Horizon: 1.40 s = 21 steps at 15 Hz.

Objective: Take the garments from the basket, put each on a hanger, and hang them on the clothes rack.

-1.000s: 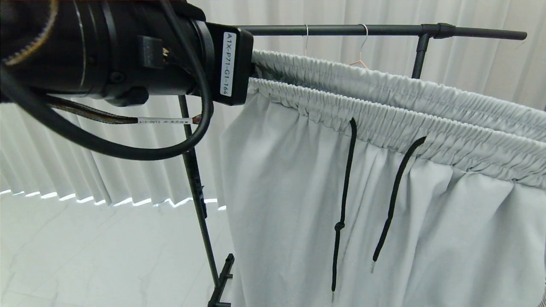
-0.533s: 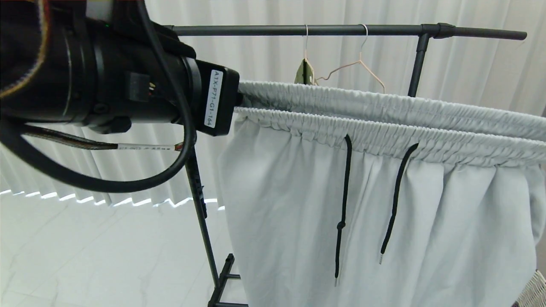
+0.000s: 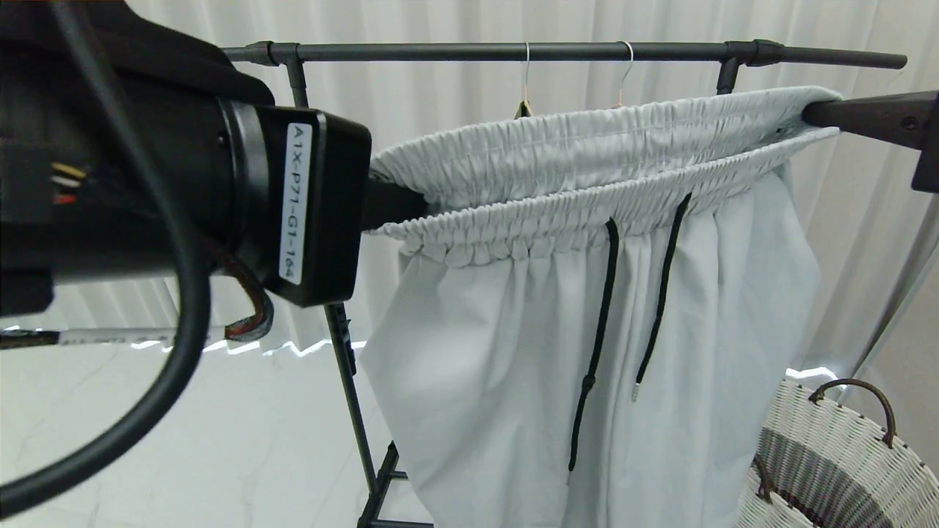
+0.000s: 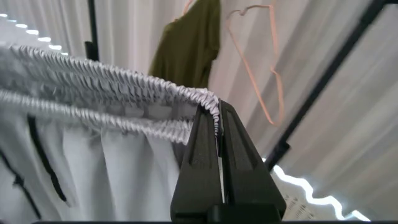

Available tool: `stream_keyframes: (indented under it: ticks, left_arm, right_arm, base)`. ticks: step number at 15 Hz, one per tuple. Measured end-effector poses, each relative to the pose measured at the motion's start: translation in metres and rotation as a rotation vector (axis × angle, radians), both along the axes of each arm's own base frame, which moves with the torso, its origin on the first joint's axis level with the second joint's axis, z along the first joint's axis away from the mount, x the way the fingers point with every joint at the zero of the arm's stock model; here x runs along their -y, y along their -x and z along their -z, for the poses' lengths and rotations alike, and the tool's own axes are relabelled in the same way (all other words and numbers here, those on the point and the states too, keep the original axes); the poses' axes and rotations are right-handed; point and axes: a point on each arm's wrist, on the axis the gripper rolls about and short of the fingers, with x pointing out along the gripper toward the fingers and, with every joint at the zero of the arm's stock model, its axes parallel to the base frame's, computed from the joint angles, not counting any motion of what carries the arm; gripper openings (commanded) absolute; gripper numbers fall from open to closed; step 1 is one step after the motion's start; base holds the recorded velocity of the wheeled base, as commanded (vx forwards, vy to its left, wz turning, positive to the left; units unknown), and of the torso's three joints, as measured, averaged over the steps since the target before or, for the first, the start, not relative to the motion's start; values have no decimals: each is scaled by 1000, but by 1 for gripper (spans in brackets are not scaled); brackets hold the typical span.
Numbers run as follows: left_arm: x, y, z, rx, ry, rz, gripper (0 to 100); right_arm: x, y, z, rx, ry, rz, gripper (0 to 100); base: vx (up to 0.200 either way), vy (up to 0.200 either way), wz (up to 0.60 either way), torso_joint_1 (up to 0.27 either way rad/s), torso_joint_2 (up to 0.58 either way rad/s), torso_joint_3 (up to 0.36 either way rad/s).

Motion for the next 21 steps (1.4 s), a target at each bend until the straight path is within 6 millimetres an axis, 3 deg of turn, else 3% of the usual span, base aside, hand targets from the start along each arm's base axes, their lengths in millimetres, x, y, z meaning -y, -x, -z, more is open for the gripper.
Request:
stream_keyframes:
  ticks: [3, 10, 12, 14, 17, 21]
  left_arm:
    - [2, 18, -4, 2, 22, 95, 0]
    - [-1, 21, -8, 21, 22, 114, 0]
    - [-5, 11, -13, 59, 3, 84, 0]
    - [-11, -10, -19, 94, -13, 1, 0]
    - [-11, -33, -39, 143, 35, -65, 0]
    - [-2, -47, -38, 138, 29, -78, 0]
  right_arm:
    - [-12, -8, 2, -20, 6, -25, 0]
    - [-11, -10, 8, -57, 30, -1, 0]
    - [-1, -8, 5, -86, 49, 40, 0]
    - [9, 2, -5, -111, 64, 61, 0]
    - [23, 19, -14, -130, 51, 84, 0]
    - [31, 32, -5, -151, 42, 93, 0]
  base:
    - [0, 0, 0, 0, 0, 0]
    - [0, 0, 0, 0, 0, 0]
    - [0, 0, 0, 0, 0, 0]
    - [0, 0, 0, 0, 0, 0]
    - [0, 0, 0, 0, 0, 0]
    - [0, 0, 0, 0, 0, 0]
